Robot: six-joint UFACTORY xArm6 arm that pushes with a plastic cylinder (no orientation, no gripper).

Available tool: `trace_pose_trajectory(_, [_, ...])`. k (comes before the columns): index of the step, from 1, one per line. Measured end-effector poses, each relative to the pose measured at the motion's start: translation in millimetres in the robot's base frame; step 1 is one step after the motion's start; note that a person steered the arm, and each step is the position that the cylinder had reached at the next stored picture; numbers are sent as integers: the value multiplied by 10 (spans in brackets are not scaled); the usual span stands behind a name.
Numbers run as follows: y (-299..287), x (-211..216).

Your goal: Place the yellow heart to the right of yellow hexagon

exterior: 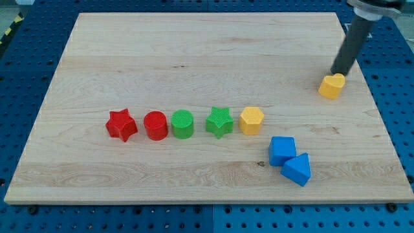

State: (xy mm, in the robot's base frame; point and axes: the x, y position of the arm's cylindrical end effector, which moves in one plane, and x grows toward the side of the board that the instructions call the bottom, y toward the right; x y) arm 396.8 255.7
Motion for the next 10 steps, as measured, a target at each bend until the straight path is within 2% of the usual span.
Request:
trace_pose_trajectory(1, [-10, 285])
trace_pose_trajectory(7, [-1439, 245])
trace_pose_trajectory(10, [-1502, 567])
